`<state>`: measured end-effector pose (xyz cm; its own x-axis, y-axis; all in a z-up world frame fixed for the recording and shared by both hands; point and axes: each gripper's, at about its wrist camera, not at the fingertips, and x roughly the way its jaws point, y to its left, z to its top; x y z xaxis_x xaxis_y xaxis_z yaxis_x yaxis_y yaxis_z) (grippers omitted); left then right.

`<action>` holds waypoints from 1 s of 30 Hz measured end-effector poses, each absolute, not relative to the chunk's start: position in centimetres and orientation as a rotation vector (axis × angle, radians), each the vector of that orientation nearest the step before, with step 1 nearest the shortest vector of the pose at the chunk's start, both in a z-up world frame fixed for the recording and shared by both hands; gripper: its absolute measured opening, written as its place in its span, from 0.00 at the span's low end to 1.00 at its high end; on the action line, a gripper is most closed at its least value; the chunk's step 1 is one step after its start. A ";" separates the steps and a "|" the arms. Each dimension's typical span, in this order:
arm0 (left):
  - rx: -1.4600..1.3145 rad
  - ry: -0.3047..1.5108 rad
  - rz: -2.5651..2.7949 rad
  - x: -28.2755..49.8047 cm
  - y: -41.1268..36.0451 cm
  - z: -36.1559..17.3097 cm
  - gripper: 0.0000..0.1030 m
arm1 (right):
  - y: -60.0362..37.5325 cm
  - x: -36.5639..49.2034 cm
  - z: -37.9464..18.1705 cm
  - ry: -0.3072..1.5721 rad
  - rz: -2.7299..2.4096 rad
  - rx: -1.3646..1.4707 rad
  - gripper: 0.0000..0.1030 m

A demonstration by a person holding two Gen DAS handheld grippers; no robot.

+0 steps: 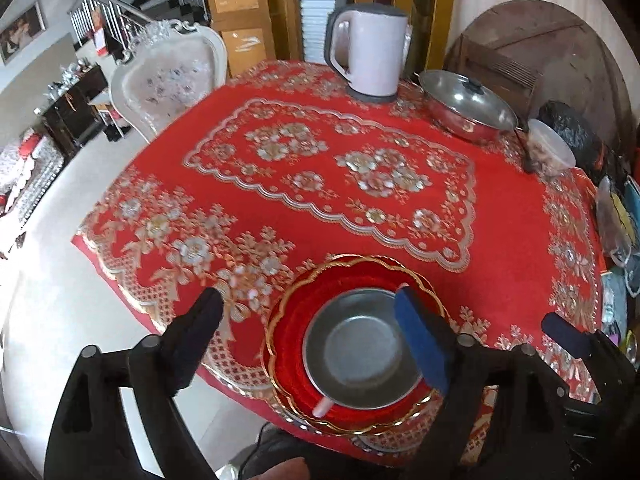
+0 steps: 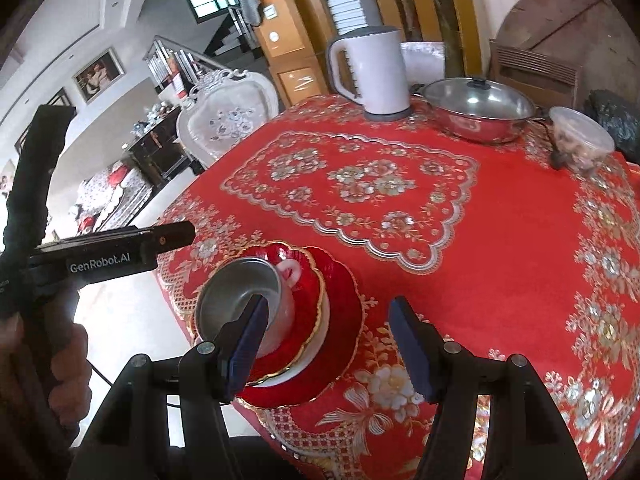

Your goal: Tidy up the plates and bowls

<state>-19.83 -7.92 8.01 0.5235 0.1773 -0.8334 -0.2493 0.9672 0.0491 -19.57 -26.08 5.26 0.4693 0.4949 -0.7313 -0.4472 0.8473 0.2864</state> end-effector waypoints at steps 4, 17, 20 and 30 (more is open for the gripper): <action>-0.092 0.956 0.267 -20.1 -7.7 8.4 1.00 | -25.7 -19.6 5.0 0.921 0.600 0.049 0.63; -0.114 1.079 0.211 -19.8 -9.1 5.7 1.00 | -27.2 -20.3 4.5 0.938 0.577 0.063 0.63; -0.113 1.091 0.192 -19.9 -9.6 5.4 1.00 | -27.6 -20.6 4.4 0.942 0.568 0.067 0.63; -0.141 1.104 0.128 -20.0 -10.7 4.7 1.00 | -28.6 -21.3 4.3 0.945 0.543 0.077 0.63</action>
<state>-20.03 -10.68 4.75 0.4439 0.0328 -0.8955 -0.1725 0.9838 -0.0496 -21.33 -28.61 4.32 0.4628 0.4743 -0.7489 -0.4089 0.8638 0.2944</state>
